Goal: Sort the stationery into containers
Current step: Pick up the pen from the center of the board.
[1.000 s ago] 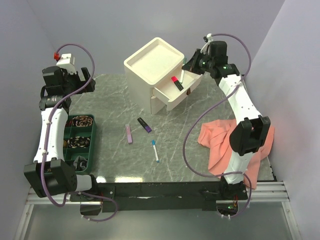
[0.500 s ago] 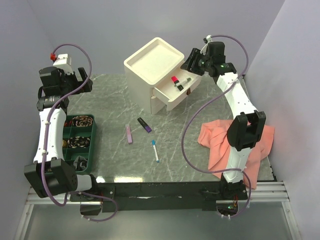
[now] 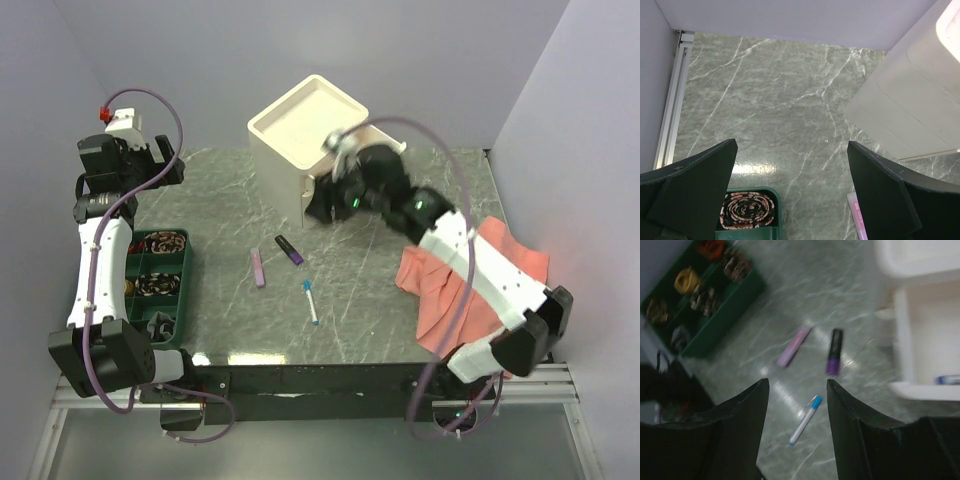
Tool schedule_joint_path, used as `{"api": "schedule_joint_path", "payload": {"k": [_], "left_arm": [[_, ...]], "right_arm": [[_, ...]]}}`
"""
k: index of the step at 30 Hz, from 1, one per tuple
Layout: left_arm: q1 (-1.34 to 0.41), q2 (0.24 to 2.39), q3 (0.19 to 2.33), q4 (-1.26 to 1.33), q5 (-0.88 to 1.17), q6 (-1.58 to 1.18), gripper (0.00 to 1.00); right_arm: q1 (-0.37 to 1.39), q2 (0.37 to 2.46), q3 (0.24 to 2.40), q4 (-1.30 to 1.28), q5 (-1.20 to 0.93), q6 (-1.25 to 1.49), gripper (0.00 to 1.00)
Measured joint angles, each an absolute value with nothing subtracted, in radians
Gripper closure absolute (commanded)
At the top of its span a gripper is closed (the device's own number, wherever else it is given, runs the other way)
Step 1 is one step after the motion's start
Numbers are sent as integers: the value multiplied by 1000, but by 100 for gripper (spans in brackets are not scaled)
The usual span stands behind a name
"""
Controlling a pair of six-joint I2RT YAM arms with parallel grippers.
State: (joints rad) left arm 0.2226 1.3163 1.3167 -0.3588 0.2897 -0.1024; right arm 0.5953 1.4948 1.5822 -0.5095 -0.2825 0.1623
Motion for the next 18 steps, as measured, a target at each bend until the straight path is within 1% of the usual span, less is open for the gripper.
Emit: {"api": "schedule_joint_path", "payload": {"k": [1,3,7,14,18], "left_arm": [[223,1313,1314,-358,288,-102,0],[223,1300,1303,-358,282,-103,1],[223,1252,1265,-360,263,-114,1],[226,1179,1198,-366,225,-129,0],[226,1169,1174,-365,223,-149,1]], "right_arm": [[653,1446,1510,-512,-271,144,45],[759,1412,1435,-514,-255,125,48],[815,1415,1305,-532,-189,105,48],[868,1528,1279,-562,-132,148,46],[895,1609,1272,-569,-103,233,41]]}}
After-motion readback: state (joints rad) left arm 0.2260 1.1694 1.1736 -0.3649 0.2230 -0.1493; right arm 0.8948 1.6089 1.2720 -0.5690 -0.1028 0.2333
